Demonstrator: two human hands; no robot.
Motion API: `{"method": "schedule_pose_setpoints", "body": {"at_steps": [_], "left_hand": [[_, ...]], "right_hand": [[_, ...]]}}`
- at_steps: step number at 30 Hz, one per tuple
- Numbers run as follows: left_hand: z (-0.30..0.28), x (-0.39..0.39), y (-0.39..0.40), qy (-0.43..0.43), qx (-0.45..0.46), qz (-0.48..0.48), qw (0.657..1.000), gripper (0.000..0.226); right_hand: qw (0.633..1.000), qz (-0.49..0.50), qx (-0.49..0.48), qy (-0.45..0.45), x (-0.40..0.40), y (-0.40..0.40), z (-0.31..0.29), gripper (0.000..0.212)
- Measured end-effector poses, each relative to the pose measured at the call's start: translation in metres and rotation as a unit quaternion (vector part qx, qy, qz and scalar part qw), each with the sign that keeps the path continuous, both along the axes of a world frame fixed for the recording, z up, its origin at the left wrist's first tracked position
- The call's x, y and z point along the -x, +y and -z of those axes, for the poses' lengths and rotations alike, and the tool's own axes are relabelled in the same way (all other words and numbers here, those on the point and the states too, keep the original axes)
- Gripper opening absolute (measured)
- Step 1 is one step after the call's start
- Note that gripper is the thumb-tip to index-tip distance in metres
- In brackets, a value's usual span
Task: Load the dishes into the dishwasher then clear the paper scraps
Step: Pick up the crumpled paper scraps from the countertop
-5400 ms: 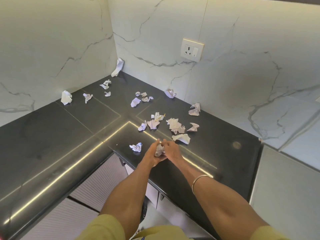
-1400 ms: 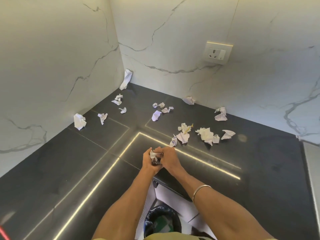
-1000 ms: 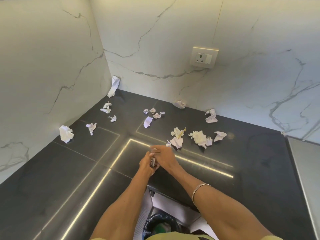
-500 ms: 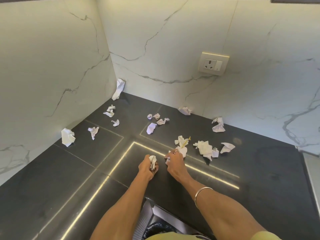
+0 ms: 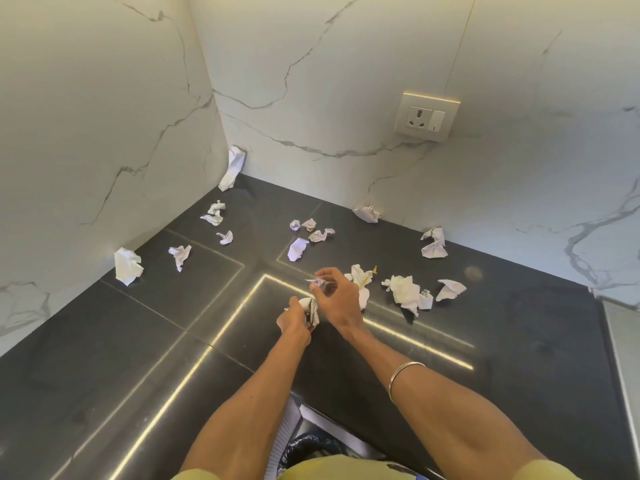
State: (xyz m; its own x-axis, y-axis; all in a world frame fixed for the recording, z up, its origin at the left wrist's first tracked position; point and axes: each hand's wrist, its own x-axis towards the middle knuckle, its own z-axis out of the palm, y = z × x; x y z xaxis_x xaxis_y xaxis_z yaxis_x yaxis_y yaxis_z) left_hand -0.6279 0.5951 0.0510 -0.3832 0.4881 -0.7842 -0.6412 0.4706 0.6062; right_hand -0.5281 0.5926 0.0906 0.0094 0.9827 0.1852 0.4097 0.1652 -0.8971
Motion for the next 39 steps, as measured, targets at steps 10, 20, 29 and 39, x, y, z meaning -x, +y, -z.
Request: {"method": "schedule_pose_setpoints", "body": {"at_steps": [10, 20, 29, 39], "left_hand": [[-0.010, -0.002, -0.015, -0.143, -0.036, -0.060, 0.987, 0.023], [-0.019, -0.007, -0.035, -0.169, -0.089, -0.063, 0.980, 0.027], [-0.008, -0.015, -0.030, -0.117, -0.052, -0.062, 0.990, 0.021], [-0.005, -0.034, -0.009, -0.104, -0.033, -0.052, 0.993, 0.017]], "right_hand": [[0.985, -0.094, -0.016, -0.146, 0.005, -0.027, 0.020, 0.021], [0.986, -0.130, 0.103, -0.029, 0.012, -0.050, 0.000, 0.027], [0.985, -0.156, 0.066, 0.014, -0.007, -0.046, 0.015, 0.021], [0.988, -0.084, -0.040, -0.123, -0.047, -0.041, 0.024, 0.017]]}}
